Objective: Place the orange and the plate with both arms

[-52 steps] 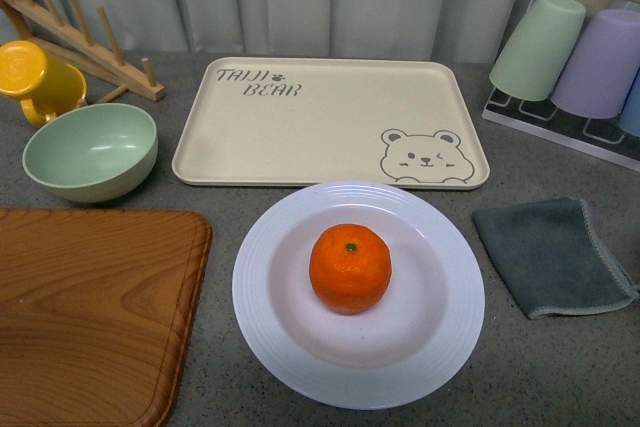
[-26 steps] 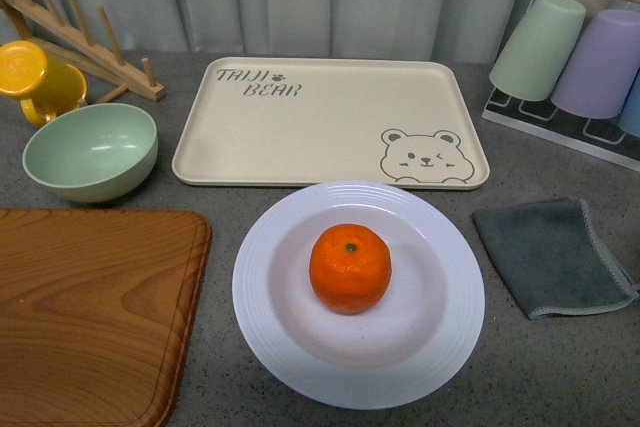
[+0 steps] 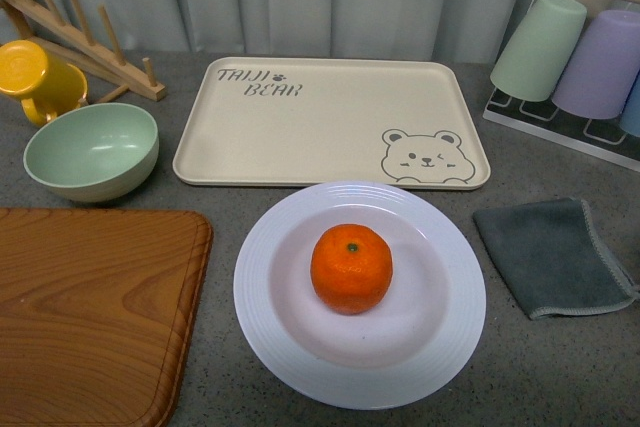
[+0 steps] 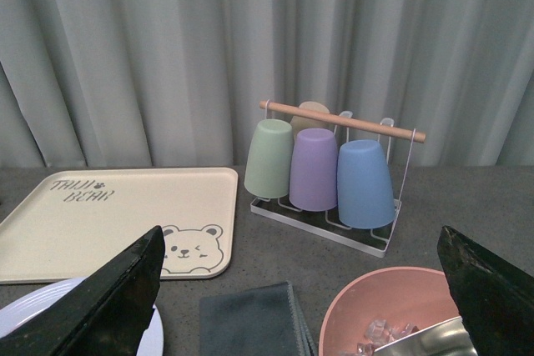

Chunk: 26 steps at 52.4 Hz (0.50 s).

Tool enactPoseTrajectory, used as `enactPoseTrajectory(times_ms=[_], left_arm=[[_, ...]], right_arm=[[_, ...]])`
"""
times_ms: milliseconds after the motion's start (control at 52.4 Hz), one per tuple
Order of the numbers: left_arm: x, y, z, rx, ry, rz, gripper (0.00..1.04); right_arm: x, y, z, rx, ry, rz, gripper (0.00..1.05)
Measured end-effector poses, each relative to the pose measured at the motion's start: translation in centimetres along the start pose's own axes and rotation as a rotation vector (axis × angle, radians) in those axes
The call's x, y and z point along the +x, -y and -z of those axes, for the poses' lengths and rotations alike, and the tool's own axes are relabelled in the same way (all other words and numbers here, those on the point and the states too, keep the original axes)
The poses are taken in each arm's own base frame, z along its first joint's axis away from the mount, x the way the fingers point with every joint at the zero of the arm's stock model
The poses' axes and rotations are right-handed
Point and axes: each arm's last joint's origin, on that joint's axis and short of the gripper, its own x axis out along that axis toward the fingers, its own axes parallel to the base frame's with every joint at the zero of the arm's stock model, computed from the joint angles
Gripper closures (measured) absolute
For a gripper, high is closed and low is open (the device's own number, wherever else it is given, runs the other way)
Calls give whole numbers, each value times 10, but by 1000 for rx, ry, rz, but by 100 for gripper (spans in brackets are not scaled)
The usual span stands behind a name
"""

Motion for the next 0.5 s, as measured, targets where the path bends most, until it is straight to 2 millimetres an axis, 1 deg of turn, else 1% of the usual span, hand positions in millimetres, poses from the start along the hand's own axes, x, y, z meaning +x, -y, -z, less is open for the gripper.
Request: enactPoseTrajectory(times_ms=[305,382,496], left_arm=[[-5,0,0,0,0,0,101],[-12,0,5,0,-34,3,101],[-16,0,3,0,-7,3,101]], right_arm=[[0,0,0,0,0,0,9],[0,0,0,0,0,0,9],[0,0,0,0,0,0,9]])
